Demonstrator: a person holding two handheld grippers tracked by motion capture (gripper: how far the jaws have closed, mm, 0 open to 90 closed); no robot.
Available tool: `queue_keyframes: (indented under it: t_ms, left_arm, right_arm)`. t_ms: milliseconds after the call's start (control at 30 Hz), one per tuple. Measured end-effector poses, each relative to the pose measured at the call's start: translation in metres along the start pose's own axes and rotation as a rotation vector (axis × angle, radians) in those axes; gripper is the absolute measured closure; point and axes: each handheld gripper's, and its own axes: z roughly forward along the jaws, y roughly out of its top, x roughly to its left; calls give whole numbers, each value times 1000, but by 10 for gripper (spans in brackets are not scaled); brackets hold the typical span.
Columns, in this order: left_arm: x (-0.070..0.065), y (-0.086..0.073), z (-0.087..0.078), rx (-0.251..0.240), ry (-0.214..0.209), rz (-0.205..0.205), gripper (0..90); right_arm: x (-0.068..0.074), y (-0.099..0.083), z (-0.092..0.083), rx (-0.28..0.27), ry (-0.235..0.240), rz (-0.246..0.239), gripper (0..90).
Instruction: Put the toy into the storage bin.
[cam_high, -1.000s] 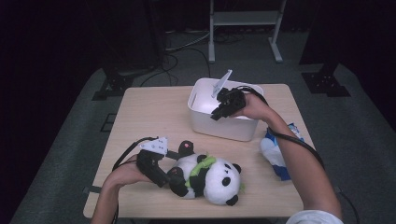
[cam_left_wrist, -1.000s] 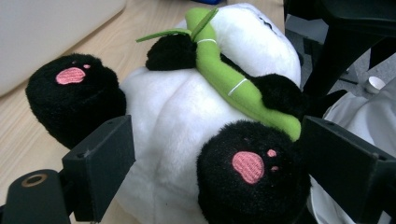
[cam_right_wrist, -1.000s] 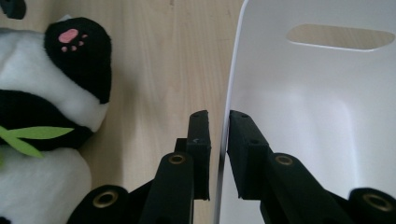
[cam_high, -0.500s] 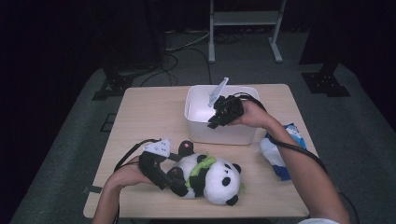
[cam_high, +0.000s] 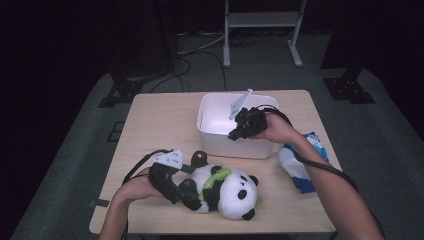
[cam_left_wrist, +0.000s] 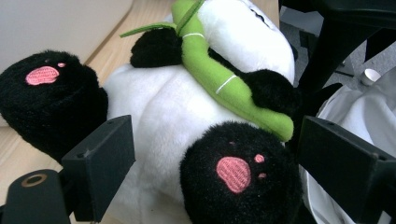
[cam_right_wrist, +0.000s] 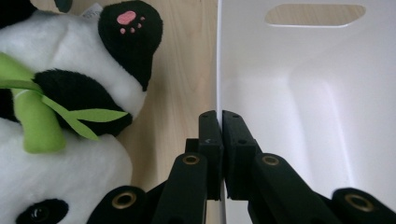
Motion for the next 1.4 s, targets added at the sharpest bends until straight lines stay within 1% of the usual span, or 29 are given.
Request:
queue_keyframes:
  t_ms: [33,133,300,367,467,667,700,733,767,800,867,933,1000,1033,1100,1133,1267,1300,1333,1367,1400]
  left_arm:
    - [0,0,0,0,-1,0,102]
    - [0,0,0,4,-3,8,102]
    - [-1,1,1,3,-7,7,103]
    - [-1,1,1,4,-7,8,103]
    - [-1,1,1,2,-6,7,103]
    - [-2,1,0,0,-2,7,103]
    - [-2,1,0,0,0,9,102]
    - [-2,1,0,-3,2,9,102]
    - [-2,1,-1,-7,6,11,102]
    - [-2,1,-2,-11,7,7,102]
    - [-2,1,-4,-11,12,10,102]
    - [-1,1,-5,-18,17,13,102]
    - [-2,1,-7,-19,21,11,101]
    - [-2,1,-8,-20,22,12,101]
    - [-1,0,-9,-23,29,13,101]
    - [-1,0,-10,-24,30,11,101]
    - [-1,0,-13,-27,40,7,100]
    - [-1,0,-15,-34,44,7,100]
    - [-1,0,-15,-34,44,7,100]
    - [0,-1,-17,-39,49,4,100]
    - [0,-1,-17,-39,49,4,100]
  right_arm:
    - [2,0,0,0,-1,-7,866]
    - [5,0,0,0,6,2,865]
    - [11,0,0,-6,14,5,865]
    - [12,0,0,-8,12,-1,865]
    - [15,0,0,-11,21,10,861]
    - [19,-2,0,-21,26,7,844]
    - [19,-2,0,-24,27,9,832]
    - [20,-3,0,-23,28,17,786]
    - [20,-3,-2,-34,23,34,729]
    - [20,-3,-2,-34,23,34,729]
    - [21,-4,-6,-51,15,46,664]
    - [24,-4,-11,-76,41,69,627]
    - [28,-4,-14,-84,32,63,596]
    - [32,-3,-18,-100,37,65,550]
    - [35,-3,-20,-108,28,63,544]
    - [37,-3,-22,-111,40,60,536]
    - [45,-1,-25,-126,45,52,508]
    - [50,0,-25,-133,50,43,507]
    - [50,0,-25,-133,50,43,507]
    - [55,2,-24,-136,61,31,493]
    - [55,2,-24,-136,61,31,493]
